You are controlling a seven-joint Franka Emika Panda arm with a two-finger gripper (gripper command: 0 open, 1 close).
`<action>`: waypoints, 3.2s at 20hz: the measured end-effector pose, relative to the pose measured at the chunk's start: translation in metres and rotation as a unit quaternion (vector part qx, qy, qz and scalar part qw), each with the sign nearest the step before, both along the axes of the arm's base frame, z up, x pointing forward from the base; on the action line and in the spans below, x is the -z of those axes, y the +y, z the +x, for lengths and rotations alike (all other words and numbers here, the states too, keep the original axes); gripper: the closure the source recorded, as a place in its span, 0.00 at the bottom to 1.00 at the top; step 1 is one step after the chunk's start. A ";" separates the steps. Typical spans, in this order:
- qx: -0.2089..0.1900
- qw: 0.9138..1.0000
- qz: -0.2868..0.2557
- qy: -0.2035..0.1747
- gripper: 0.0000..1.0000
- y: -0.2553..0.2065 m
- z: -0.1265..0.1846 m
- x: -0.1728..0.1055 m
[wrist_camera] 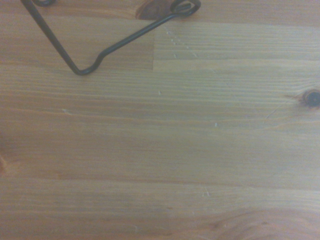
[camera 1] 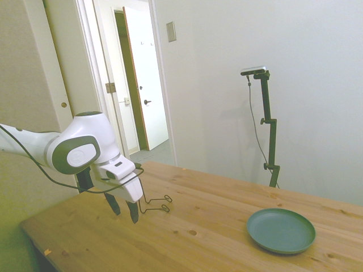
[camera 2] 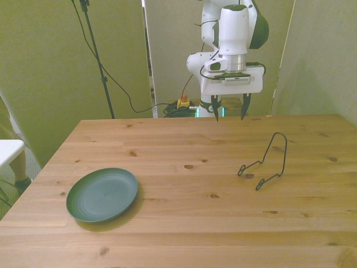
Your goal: Load the plate
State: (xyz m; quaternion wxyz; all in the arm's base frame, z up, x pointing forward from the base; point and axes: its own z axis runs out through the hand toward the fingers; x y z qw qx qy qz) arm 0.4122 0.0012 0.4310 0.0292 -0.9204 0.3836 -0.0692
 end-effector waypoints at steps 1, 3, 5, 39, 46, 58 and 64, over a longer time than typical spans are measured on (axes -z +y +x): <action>0.000 1.000 0.000 0.000 0.00 0.000 0.000 0.000; -0.005 1.000 -0.003 0.001 0.00 0.001 0.000 0.001; -0.018 1.000 -0.018 0.005 0.00 -0.001 0.001 0.003; -0.171 0.935 -0.304 -0.061 0.00 -0.262 0.129 0.056; -0.166 0.934 -0.313 -0.054 0.00 -0.284 0.135 0.068; -0.182 0.929 -0.318 -0.059 0.00 -0.294 0.151 0.088; -0.193 0.924 -0.325 -0.055 1.00 -0.302 0.154 0.089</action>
